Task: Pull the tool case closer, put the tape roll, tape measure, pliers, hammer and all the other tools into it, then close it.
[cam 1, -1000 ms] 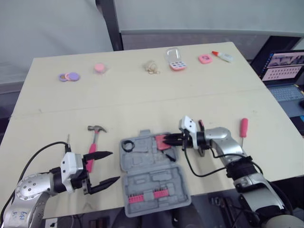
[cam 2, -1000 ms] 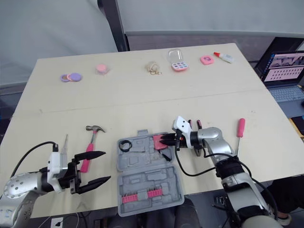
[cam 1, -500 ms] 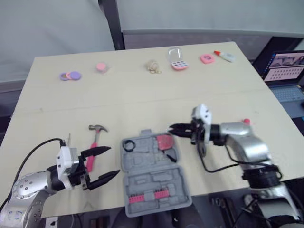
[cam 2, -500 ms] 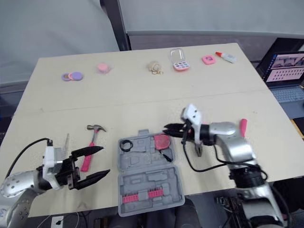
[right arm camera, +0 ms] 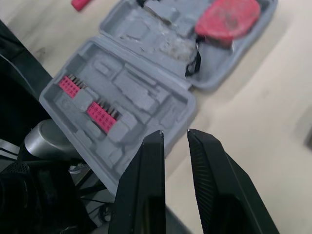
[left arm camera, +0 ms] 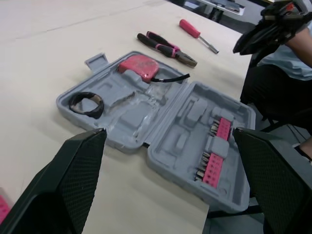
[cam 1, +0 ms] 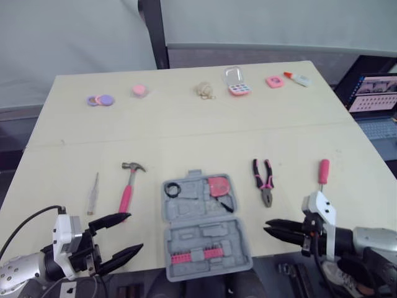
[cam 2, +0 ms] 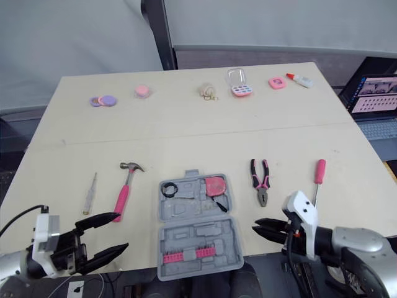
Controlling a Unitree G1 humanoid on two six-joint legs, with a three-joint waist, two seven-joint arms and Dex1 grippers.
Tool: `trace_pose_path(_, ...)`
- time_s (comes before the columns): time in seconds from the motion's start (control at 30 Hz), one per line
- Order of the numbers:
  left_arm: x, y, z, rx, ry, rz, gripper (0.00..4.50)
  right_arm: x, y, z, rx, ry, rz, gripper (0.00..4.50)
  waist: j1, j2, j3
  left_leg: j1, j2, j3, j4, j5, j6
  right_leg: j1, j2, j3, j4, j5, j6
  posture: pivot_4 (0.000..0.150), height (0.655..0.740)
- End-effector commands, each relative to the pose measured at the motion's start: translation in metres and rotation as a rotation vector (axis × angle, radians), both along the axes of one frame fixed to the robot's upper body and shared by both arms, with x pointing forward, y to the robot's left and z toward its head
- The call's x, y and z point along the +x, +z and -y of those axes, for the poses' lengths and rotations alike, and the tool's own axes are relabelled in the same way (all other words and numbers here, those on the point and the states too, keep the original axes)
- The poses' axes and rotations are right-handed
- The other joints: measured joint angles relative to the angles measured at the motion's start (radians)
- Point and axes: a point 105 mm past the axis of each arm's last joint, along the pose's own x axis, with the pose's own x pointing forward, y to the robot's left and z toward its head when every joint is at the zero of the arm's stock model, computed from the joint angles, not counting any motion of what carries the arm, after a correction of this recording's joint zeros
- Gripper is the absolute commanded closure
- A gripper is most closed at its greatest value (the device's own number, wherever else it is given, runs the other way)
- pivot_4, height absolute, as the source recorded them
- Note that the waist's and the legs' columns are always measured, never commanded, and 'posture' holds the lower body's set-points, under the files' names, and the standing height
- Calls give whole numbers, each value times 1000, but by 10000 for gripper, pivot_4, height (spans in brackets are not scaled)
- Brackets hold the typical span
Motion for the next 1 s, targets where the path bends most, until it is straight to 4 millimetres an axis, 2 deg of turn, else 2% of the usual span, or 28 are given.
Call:
trace_pose_path(0.03,-5,-5,-4,35,10,13,0,0,5,4,0,-44,38,36451,0,0,0,0,0,0,0,-1,0,0,0,0,0,0,0,1500,7400)
trace_pose_path(0.43,-24,-25,-24,69,71,-36,0,-8,-13,19,-12,-95,2,36451,0,-3,-2,0,0,1,0,-2,1,0,0,0,-2,0,0,1500,7400)
trace_pose_path(0.67,-27,-31,-30,68,61,-24,0,-11,-18,24,-22,-90,-8,36451,0,-3,-2,0,2,1,0,-2,1,0,0,0,-2,0,0,1500,7400)
trace_pose_path(0.77,-24,-27,-28,67,31,12,0,-7,-15,25,-33,-108,-8,36451,0,-3,-2,0,3,2,0,-2,1,0,0,0,-2,0,0,1500,7400)
trace_pose_path(0.87,-9,-13,-22,53,-31,73,0,6,-6,26,-39,-173,17,27869,1,-3,-2,0,5,2,1,-2,1,0,0,0,-2,0,0,1500,7400)
trace_pose_path(1.0,3,1,-10,58,-138,111,0,18,4,20,-50,-264,63,7620,-2,-2,-3,0,5,2,1,-2,1,-1,0,0,-1,0,0,1500,7400)
